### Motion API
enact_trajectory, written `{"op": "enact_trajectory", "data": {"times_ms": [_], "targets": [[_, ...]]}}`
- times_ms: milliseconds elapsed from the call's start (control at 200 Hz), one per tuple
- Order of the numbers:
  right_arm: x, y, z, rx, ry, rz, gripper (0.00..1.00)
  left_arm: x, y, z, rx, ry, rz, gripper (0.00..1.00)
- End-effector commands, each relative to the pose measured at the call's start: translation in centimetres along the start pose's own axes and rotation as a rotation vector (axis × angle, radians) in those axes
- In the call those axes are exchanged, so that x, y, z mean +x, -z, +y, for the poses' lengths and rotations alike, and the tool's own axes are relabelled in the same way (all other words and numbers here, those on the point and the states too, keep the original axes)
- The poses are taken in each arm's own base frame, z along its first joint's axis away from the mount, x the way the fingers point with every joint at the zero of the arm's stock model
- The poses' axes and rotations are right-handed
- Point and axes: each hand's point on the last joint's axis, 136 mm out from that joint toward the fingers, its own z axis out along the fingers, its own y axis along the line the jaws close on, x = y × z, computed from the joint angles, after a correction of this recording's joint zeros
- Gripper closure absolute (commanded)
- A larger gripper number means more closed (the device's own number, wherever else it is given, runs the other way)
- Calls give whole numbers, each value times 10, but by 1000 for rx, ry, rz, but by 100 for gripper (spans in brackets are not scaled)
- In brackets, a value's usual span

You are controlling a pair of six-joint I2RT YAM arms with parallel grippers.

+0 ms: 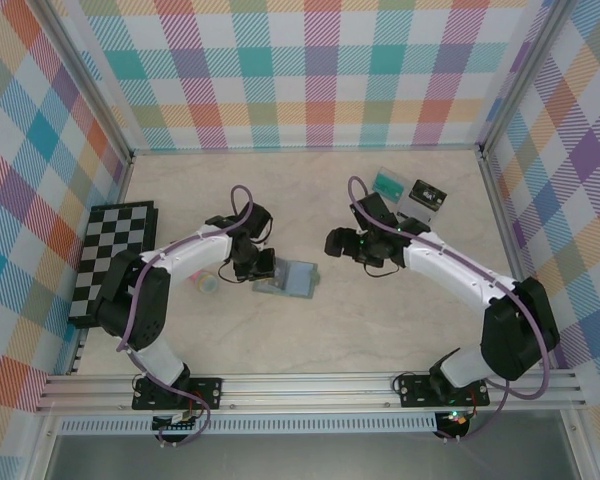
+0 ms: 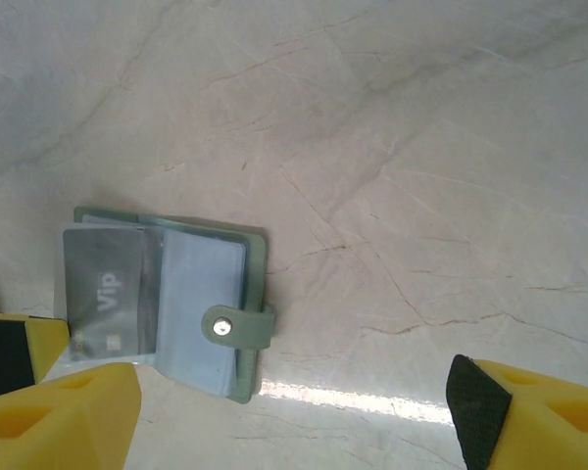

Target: Take the credit cards out of the card holder

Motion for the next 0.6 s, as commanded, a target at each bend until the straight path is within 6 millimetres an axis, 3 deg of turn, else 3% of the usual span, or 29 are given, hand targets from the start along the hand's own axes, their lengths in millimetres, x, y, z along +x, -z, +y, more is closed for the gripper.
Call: {"op": "enact_trajectory", "data": {"times_ms": [0, 210, 595], "targets": [[8, 9, -9, 15, -36, 5, 17, 2, -3, -25, 106, -19, 18, 75], [12, 19, -15, 21, -58, -6, 17, 2, -2, -59, 302, -23, 34, 63], [20, 27, -29, 40, -118, -34, 13, -1, -8, -86, 466, 19, 68, 49]]}}
